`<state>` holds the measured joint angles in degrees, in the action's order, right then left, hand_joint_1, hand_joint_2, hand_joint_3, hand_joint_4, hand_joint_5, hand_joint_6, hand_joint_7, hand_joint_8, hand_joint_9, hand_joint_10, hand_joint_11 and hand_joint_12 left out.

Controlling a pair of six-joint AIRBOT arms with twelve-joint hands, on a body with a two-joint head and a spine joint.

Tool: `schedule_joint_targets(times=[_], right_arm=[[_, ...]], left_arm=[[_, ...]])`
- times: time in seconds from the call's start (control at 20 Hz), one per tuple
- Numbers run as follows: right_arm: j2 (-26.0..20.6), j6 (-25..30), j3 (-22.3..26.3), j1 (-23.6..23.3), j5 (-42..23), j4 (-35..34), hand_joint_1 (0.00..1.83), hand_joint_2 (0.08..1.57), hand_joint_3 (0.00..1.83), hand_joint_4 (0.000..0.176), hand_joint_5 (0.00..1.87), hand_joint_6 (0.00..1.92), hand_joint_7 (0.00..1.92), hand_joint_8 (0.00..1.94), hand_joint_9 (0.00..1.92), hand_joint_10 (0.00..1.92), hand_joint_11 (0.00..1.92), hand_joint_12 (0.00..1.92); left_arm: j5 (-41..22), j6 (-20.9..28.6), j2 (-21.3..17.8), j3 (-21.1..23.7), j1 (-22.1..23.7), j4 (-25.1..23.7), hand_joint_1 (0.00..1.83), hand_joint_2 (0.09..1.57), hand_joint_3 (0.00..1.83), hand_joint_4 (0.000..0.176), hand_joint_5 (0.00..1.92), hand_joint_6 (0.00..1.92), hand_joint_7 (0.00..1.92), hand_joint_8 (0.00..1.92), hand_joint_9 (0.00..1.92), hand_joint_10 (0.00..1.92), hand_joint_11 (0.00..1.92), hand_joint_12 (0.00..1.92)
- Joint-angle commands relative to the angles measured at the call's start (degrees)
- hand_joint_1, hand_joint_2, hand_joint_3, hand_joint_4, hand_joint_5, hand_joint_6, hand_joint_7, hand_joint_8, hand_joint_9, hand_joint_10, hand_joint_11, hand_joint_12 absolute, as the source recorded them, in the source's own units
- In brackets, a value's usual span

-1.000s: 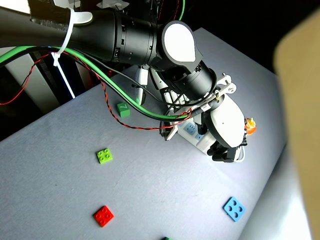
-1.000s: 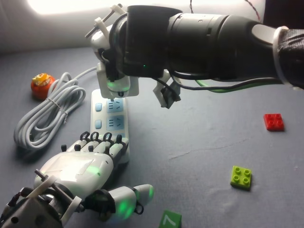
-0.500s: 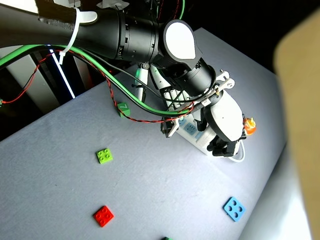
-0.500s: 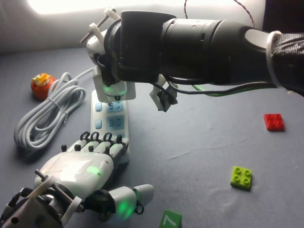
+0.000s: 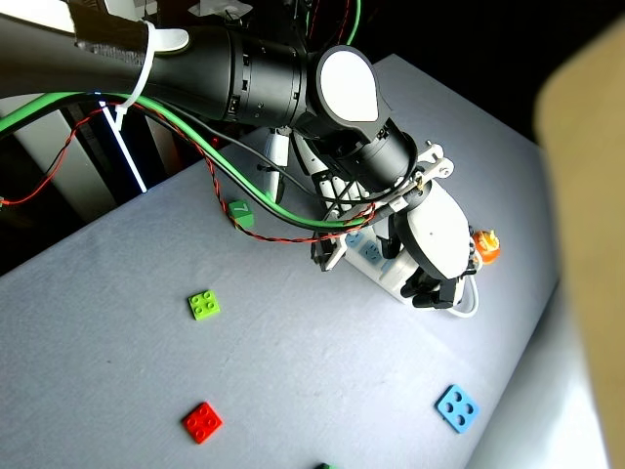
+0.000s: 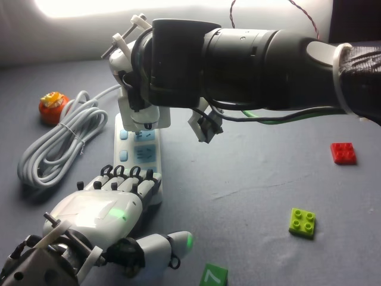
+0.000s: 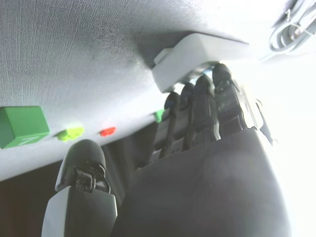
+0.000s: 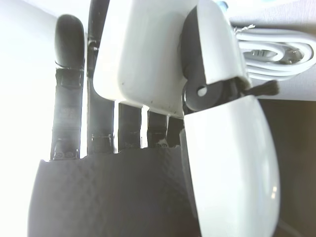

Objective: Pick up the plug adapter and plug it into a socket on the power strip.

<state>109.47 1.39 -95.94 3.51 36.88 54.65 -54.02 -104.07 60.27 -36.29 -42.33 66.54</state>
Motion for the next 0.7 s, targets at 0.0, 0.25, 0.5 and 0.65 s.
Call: schedule_joint_targets(times=[0.0, 0.25, 0.5, 0.65], right_arm=[[-0.3, -0.1, -0.1, -0.2, -1.9, 3.0, 1.22, 1.12, 0.0, 0.009, 0.91, 1.14, 1.03, 0.88, 1.05, 0.31, 0.57, 1.22], [-0.3, -0.6, -0.1, -0.3, -1.4, 3.0, 1.21, 1.13, 0.0, 0.007, 0.9, 1.15, 1.02, 0.89, 1.05, 0.3, 0.55, 1.23], [-0.4, -1.6, -0.1, -0.6, 0.0, 2.0, 1.22, 1.12, 0.0, 0.009, 0.93, 1.12, 1.03, 0.87, 1.06, 0.31, 0.57, 1.23], [-0.6, -1.6, 0.0, -0.2, 0.2, 1.8, 1.22, 1.12, 0.0, 0.01, 0.92, 1.12, 1.03, 0.88, 1.06, 0.31, 0.58, 1.22]], left_arm=[[-0.7, 0.2, 0.4, 0.2, 0.0, -1.6, 0.05, 1.23, 0.0, 0.0, 0.06, 0.0, 0.06, 0.0, 0.05, 0.0, 0.0, 0.14], [-0.7, 0.2, 0.4, 0.2, 0.0, -1.6, 0.02, 1.23, 0.0, 0.0, 0.07, 0.0, 0.08, 0.0, 0.07, 0.0, 0.0, 0.18], [-0.7, 0.2, 0.4, 0.2, 0.0, -1.6, 0.05, 1.23, 0.0, 0.0, 0.06, 0.0, 0.06, 0.0, 0.06, 0.0, 0.0, 0.15], [-0.7, 0.2, 0.4, 0.2, 0.0, -1.6, 0.03, 1.23, 0.0, 0.0, 0.05, 0.0, 0.05, 0.0, 0.05, 0.0, 0.0, 0.18]])
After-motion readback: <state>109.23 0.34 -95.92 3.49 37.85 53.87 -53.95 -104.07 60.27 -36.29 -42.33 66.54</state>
